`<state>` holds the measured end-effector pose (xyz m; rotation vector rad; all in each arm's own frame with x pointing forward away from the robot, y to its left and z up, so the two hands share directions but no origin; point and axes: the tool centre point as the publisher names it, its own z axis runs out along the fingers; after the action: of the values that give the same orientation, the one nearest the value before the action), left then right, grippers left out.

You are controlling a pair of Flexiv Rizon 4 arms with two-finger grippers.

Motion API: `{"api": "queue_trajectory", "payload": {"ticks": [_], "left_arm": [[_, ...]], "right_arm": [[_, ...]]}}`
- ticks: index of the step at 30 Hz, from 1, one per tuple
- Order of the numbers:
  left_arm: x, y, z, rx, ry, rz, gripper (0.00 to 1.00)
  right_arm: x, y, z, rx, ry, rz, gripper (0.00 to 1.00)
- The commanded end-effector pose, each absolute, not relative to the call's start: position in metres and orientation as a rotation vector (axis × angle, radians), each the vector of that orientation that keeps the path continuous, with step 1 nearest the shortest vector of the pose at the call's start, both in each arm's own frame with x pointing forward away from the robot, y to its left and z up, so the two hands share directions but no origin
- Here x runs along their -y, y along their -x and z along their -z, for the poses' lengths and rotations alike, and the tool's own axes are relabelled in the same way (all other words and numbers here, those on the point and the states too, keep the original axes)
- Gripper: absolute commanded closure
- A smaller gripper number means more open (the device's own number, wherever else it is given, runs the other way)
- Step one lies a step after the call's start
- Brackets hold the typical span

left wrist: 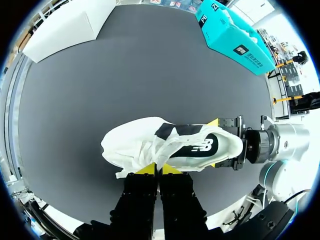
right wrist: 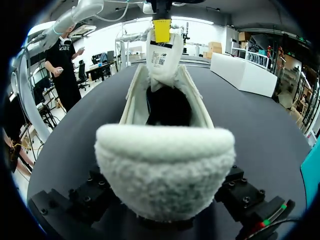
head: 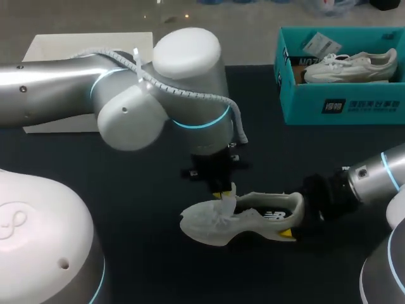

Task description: Take the shoe out of the shoebox, open the shoe tongue, remove and reinsert the insole, then place the shoe into the shoebox

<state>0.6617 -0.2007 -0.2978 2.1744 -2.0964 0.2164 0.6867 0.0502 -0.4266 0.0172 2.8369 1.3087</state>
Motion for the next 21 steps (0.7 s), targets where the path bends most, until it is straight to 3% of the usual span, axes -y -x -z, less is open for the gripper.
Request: {"api": "queue_trajectory", "payload": {"ticks": [1, 13, 15, 16, 18, 19, 20, 21], "left_arm": [[0.182, -0.659, 0.305, 1.989, -2.111, -0.37, 1.0], [0.155, -0.646, 0.333, 1.847, -2.194, -0.327, 1.0], [0.151, -0.643, 0.338, 1.818, -2.209, -0.324, 0.85], [0.149, -0.642, 0.339, 1.806, -2.213, -0.325, 0.72], [0.146, -0.641, 0.342, 1.786, -2.227, -0.32, 0.64], [0.144, -0.641, 0.344, 1.779, -2.231, -0.316, 0.54], [0.143, -0.641, 0.346, 1.77, -2.236, -0.312, 0.32], [0.143, -0.641, 0.347, 1.765, -2.237, -0.31, 0.21]], "right_arm": [[-0.052, -0.686, 0.428, -2.838, -0.02, -1.301, 1.0], [-0.052, -0.686, 0.428, -2.838, -0.02, -1.301, 1.0], [-0.052, -0.686, 0.428, -2.838, -0.02, -1.301, 1.0], [-0.052, -0.686, 0.428, -2.838, -0.02, -1.301, 1.0], [-0.052, -0.686, 0.428, -2.838, -0.02, -1.301, 1.0], [-0.052, -0.686, 0.428, -2.838, -0.02, -1.301, 1.0], [-0.052, -0.686, 0.428, -2.838, -0.02, -1.301, 1.0], [-0.052, -0.686, 0.428, -2.838, -0.02, -1.301, 1.0]]}}
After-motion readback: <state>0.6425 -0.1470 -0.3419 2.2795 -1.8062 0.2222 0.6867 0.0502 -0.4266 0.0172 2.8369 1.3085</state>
